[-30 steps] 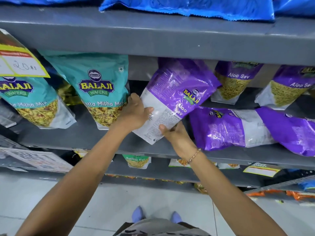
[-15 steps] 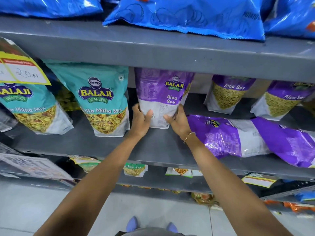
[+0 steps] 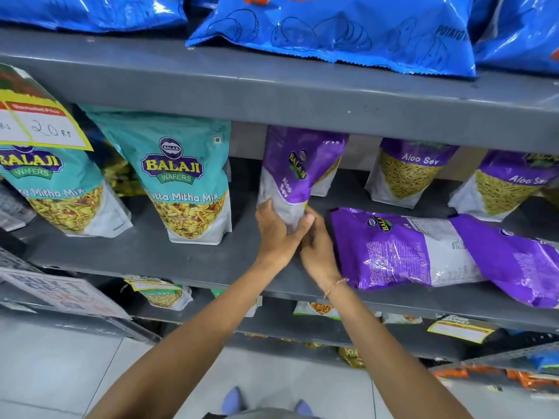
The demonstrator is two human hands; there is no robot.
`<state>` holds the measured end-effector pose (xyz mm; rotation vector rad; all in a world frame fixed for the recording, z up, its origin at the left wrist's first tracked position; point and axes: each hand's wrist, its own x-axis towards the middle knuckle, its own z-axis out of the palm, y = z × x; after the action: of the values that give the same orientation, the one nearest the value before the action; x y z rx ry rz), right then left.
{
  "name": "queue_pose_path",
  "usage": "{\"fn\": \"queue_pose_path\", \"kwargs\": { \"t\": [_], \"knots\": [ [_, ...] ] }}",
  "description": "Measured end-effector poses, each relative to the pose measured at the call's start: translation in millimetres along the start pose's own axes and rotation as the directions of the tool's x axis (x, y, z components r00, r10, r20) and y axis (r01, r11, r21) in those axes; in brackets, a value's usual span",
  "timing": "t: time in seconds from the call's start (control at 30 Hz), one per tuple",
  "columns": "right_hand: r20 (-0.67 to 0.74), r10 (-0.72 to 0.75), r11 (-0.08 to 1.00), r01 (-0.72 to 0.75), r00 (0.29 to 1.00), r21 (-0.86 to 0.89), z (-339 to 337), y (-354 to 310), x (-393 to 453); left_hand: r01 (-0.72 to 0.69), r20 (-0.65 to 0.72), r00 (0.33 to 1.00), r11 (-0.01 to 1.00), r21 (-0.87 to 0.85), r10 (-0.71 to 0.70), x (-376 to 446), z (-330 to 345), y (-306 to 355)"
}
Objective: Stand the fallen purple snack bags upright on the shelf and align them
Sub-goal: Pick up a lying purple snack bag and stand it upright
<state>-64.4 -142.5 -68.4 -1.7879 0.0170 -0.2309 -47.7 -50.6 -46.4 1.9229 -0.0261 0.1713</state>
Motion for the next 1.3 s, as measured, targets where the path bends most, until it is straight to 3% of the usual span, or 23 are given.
{"fn": "queue_pose_path", "kwargs": {
  "t": [0.17, 0.27, 0.37, 0.5, 0.63, 0.7, 0.83, 1.1, 1.3],
  "knots": [
    [-0.026, 0.06, 0.997, -0.058, 0.998, 0.058, -2, 6, -8, 0.034, -0.049, 0.998, 0.994, -0.1, -0.039, 26, -19, -10],
    [-0.084, 0.089, 0.993, -0.082, 0.992, 0.081, -21, -2, 21, 0.052, 0.037, 0.998, 0.998, -0.044, -0.05, 42, -36, -22],
    [0.014, 0.114, 0.992, -0.115, 0.993, 0.059, -37, -10, 54, 0.069, 0.127, 0.99, 0.993, -0.098, -0.056, 59, -51, -31],
    [0.163, 0.051, 0.985, -0.022, 0.985, -0.171, -47, -13, 88, 0.069, 0.007, 0.998, 0.994, -0.082, -0.068, 67, -50, -31],
    [0.252, 0.11, 0.978, -0.06, 0.961, -0.199, -41, -10, 94, 0.108, 0.177, 0.982, 0.96, -0.258, -0.063, 60, -47, -21],
    [0.205, 0.121, 0.977, -0.079, 0.971, -0.199, -36, -8, 94, 0.047, 0.198, 0.98, 0.981, -0.19, -0.009, 57, -47, -19],
    [0.064, 0.084, 0.969, -0.067, 0.994, -0.236, -30, -13, 86, -0.06, 0.086, 0.995, 0.998, 0.008, 0.059, 57, -46, -21],
    [-0.088, 0.02, 0.962, -0.043, 0.996, -0.27, -16, -11, 37, -0.103, 0.111, 0.989, 0.995, 0.016, 0.101, 34, -56, -39],
    [-0.09, 0.009, 0.96, -0.034, 0.996, -0.279, -12, -19, 22, -0.086, 0.176, 0.981, 0.996, -0.006, 0.085, 25, -62, -35]
  ]
}}
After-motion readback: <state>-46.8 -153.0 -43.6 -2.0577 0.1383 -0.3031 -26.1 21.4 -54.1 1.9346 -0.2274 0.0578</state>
